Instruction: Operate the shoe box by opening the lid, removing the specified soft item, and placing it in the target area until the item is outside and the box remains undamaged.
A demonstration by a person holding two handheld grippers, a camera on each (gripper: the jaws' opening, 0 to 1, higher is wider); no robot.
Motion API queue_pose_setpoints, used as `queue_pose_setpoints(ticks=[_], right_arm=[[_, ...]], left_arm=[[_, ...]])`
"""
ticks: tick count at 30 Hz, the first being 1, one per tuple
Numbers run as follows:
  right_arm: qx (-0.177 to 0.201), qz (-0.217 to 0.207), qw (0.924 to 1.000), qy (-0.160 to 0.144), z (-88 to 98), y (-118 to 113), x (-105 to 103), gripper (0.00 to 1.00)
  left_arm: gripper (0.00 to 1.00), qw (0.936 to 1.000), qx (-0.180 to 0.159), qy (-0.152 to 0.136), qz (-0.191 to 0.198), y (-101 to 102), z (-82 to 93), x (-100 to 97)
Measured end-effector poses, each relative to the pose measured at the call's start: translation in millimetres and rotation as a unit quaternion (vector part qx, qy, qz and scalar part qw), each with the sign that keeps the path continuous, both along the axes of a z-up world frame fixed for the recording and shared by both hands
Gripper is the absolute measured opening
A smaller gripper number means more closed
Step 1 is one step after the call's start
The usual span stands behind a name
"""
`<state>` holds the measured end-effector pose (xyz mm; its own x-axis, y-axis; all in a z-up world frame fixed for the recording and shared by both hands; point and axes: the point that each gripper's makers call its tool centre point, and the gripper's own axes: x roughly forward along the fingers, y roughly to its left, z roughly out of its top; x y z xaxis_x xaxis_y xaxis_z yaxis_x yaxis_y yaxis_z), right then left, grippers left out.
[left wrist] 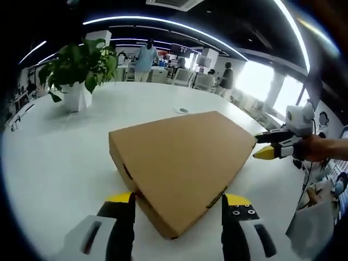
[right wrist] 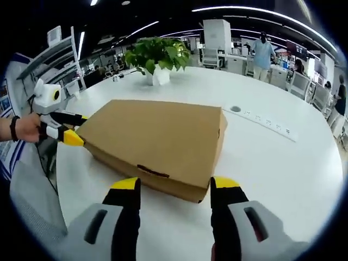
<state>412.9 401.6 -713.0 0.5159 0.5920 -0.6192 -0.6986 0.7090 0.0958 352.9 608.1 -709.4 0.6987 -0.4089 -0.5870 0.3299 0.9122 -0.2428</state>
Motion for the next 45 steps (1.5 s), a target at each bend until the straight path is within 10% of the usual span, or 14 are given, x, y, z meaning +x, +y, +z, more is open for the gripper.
queue_pose_setpoints(ticks=[29,45], right_arm=[[0.022,-0.039,0.999,0.008,2.0,13,-14,0.44],[0.037,-0.028,0.9988,0.013,3.1,37,-51,0.43]], left_arm=[[0.63,1.0,0.006,0.002,0.001,13,0.8,-17.8],[0.6,0.9996,0.024,0.014,0.007,38,-2.2,-59.4]])
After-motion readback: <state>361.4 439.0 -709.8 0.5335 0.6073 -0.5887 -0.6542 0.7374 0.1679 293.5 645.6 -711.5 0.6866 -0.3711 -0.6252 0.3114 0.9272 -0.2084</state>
